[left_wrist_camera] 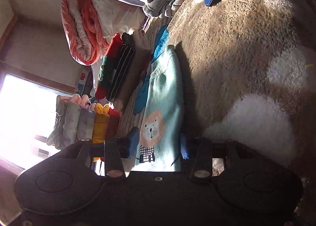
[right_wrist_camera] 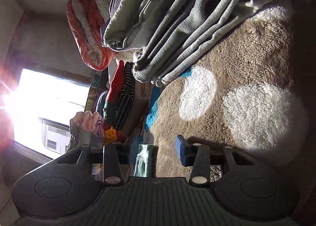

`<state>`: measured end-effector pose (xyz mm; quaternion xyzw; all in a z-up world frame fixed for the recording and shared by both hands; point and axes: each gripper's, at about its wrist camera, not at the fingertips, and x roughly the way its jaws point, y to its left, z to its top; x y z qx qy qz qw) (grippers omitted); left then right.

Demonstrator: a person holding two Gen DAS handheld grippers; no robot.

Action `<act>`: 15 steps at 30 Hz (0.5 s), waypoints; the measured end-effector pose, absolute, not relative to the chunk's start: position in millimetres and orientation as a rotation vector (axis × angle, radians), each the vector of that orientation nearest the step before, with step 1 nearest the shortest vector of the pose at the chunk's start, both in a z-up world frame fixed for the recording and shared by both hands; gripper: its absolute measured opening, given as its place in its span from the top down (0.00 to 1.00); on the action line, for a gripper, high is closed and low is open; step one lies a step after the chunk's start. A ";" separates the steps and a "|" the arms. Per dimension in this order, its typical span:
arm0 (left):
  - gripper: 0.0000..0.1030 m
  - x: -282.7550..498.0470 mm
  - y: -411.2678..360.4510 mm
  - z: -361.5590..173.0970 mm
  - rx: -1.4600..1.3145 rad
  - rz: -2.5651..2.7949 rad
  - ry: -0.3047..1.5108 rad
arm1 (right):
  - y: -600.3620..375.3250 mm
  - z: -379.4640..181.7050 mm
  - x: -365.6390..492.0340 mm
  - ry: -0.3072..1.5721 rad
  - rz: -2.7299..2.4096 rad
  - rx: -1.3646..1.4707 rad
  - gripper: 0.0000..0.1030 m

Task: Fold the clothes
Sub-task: 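Grasp the pants leg cuff with the left gripper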

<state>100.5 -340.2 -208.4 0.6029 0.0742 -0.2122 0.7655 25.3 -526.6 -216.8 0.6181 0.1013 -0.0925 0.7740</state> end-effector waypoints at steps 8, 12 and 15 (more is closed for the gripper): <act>0.73 126.8 -386.2 -211.1 1.341 -0.453 0.175 | -542.0 -222.9 19.3 0.187 -0.235 1.376 0.57; 0.83 134.8 -403.0 -215.1 1.367 -0.437 0.194 | -546.3 -223.9 19.0 0.186 -0.241 1.370 0.57; 0.95 142.9 -408.9 -215.0 1.356 -0.435 0.231 | -547.3 -224.2 19.2 0.178 -0.253 1.369 0.57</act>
